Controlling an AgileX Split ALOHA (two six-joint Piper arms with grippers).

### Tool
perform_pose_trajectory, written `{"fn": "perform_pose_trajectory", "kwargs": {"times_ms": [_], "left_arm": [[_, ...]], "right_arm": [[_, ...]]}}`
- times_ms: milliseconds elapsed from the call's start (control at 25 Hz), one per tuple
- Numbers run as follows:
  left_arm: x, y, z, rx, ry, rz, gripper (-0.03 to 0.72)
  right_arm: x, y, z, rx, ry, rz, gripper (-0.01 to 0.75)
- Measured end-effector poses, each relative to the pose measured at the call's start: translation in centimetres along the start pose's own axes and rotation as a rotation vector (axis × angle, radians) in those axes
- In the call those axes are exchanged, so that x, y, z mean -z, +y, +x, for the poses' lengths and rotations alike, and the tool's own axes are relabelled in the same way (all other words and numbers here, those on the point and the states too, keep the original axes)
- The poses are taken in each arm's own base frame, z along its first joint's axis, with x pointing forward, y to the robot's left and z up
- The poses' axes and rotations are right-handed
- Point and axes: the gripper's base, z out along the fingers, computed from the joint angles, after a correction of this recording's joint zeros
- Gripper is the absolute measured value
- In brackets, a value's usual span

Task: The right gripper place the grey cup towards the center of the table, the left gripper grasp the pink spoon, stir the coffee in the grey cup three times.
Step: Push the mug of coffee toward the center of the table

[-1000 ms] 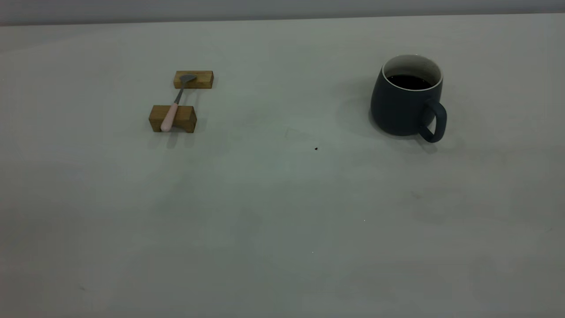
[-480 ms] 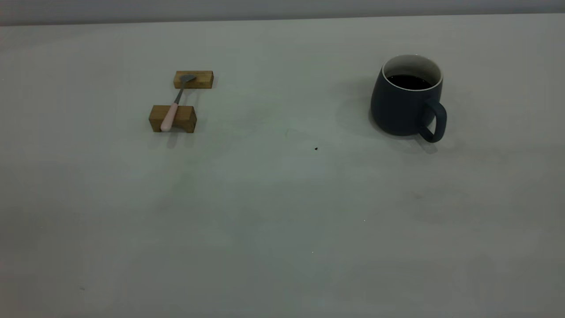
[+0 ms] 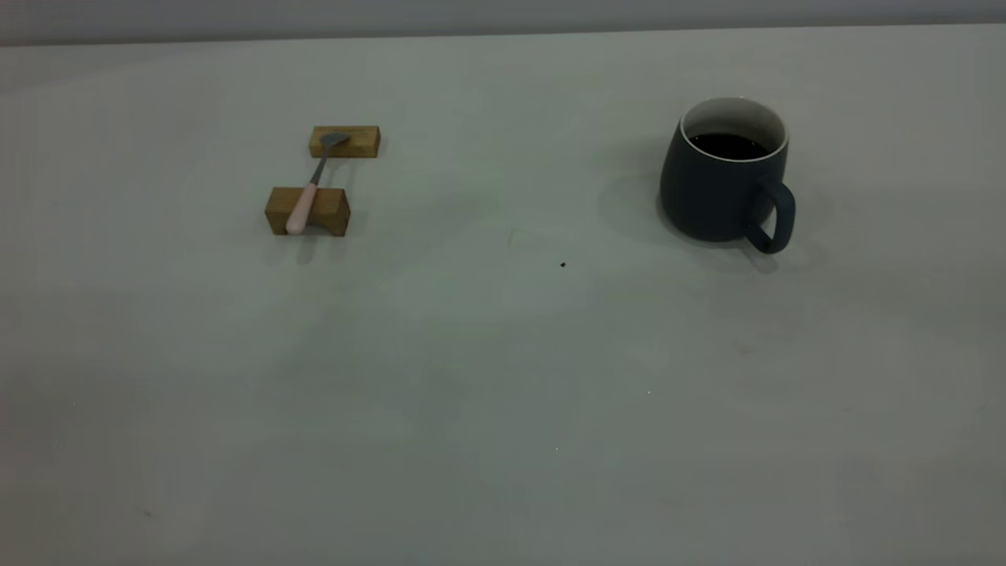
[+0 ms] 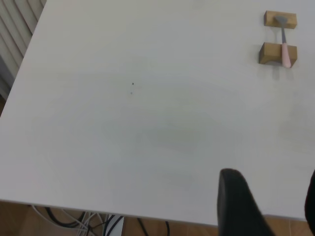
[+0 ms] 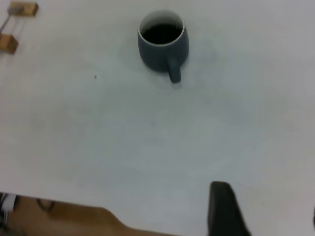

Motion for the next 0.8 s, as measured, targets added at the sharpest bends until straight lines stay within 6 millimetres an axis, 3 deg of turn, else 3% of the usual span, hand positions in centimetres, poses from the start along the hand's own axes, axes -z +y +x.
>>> {"fn": "perform_pose_trajectory", "kwargs": {"times_ms": [160,280,560,800], "left_arm": [[0.0,0.0,0.0,0.000,0.000,0.000,0.411],[0.0,0.0,0.0,0.000,0.000,0.000,0.411],[0.0,0.0,0.0,0.000,0.000,0.000,0.411],[0.0,0.0,0.0,0.000,0.000,0.000,0.411]], "right_arm": [[-5.0,-0.8,-4.5,-0.015,0.132,-0.002,0.598],[-9.9,-1.6,-6.1,-0.019,0.203,0.006,0.620],[-20.0,-2.4,-5.6,0.004,0.399,-0.022,0.621],[-26.8,0.0,-5.1,0.115,0.500,-0.084,0.621]]}}
